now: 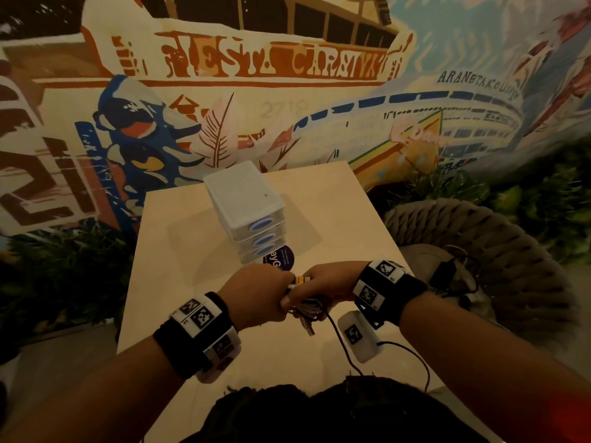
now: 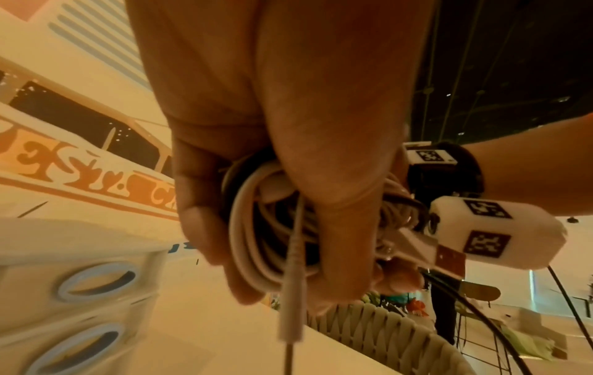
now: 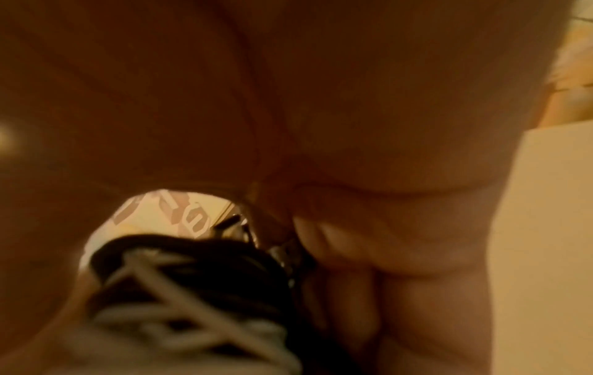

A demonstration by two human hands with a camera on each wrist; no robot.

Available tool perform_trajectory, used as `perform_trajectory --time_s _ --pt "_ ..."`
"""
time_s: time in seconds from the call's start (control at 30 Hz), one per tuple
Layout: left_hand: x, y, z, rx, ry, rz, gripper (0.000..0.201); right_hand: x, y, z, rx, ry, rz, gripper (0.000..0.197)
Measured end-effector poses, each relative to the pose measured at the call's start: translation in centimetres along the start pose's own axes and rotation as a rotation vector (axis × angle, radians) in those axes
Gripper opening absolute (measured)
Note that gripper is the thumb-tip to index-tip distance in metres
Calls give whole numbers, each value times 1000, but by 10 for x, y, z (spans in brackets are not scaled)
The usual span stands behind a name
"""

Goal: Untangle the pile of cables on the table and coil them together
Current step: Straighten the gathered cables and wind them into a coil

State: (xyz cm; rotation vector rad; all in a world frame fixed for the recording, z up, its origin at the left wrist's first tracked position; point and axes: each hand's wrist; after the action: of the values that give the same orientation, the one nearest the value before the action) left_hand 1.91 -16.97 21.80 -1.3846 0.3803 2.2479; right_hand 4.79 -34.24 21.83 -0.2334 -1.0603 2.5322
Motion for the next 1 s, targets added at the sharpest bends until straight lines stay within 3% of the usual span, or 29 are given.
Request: perform_trajectory --time_s 0.1,0.23,0.33,0.43,0.5,0.6,0.67,0.73,0.8,0.9,1.0 --pt "-7 6 0 27 -51 -40 15 3 -7 0 37 9 65 17" --pt "-13 11 -3 31 -102 -67 16 10 -14 -8 102 160 435 15" --pt "-16 12 -3 23 -104 -65 11 12 -11 -11 125 219 485 20" --pt "-12 12 -4 2 -45 -19 14 15 -7 -12 126 248 494 13" --pt "-4 5 -4 0 63 80 36 15 -2 -11 93 291 486 14" --pt "4 -20 0 -10 238 256 95 4 8 -3 -4 350 318 20" --pt "8 -36 4 -33 247 426 114 -7 15 1 -62 430 163 14" --pt "12 -46 3 28 183 722 110 -12 16 3 -176 509 37 12" --pt "14 -47 1 158 122 957 90 -12 10 5 -305 532 -73 14" --pt "12 -34 3 373 120 1075 49 -7 -1 6 -455 425 -158 13" --pt "-8 -19 9 492 233 1142 36 3 -12 5 -585 253 -165 11"
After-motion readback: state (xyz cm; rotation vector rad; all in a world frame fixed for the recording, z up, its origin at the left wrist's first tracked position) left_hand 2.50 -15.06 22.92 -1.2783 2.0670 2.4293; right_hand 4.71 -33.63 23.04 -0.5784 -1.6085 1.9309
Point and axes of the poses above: each hand's wrist, its own z-axis away from the middle knuckle, its own x-axis out of the palm, y = z × x, and after that the axes turned 10 degrees about -y, right-handed
